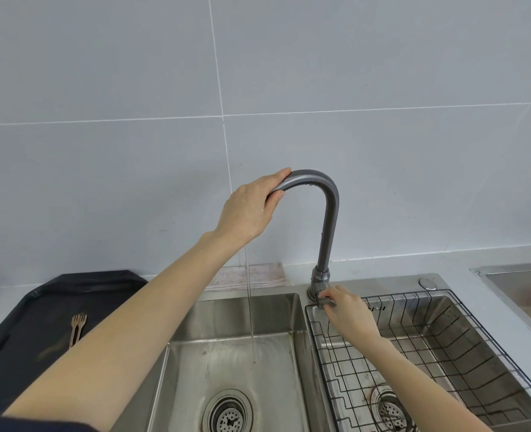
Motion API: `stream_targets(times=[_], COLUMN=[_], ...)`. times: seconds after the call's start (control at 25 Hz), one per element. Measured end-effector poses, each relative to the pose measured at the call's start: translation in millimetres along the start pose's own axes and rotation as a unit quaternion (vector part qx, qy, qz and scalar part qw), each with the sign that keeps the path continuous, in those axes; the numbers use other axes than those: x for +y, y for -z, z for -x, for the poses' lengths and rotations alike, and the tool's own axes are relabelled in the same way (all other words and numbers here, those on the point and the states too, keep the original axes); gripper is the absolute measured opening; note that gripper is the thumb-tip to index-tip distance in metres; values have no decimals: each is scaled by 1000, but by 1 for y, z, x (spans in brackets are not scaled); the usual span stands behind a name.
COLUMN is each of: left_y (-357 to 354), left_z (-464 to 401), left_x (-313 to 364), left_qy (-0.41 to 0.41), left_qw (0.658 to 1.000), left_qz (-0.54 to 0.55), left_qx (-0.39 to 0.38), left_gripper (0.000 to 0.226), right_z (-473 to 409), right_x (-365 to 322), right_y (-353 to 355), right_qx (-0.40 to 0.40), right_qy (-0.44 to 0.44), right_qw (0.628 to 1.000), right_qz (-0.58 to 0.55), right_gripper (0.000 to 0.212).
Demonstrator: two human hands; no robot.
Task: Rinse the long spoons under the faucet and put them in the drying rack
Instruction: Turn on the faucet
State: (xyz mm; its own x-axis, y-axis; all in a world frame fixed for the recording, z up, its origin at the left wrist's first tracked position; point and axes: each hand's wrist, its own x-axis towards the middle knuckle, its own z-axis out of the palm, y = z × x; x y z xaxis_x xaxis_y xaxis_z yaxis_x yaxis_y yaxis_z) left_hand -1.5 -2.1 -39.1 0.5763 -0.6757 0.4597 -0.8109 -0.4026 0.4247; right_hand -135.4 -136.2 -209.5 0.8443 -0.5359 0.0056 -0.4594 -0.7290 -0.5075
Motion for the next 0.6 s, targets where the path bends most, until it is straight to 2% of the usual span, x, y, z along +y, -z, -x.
stream_targets(times=[0.16, 0.32, 0.48, 0.6], left_y=[5, 17, 29, 35], left_z=[5, 21, 49, 75], left_x=[-4, -12, -26, -43], left_qy=[-20, -31, 0, 28], left_qw=[999, 996, 995, 995], left_qz=[-19, -59, -68, -68], left_qx=[-29, -61, -67, -73], left_gripper=[47, 50, 52, 53], right_z=[2, 7, 16, 23], right_x=[-7, -20, -35, -49], right_y=[14, 23, 11, 1], right_qx=[-45, -43, -91, -111], right_qy=[15, 57, 81, 92], right_qw=[998, 995, 985, 980], right_qz=[40, 71, 121, 136], right_gripper=[32, 39, 58, 63])
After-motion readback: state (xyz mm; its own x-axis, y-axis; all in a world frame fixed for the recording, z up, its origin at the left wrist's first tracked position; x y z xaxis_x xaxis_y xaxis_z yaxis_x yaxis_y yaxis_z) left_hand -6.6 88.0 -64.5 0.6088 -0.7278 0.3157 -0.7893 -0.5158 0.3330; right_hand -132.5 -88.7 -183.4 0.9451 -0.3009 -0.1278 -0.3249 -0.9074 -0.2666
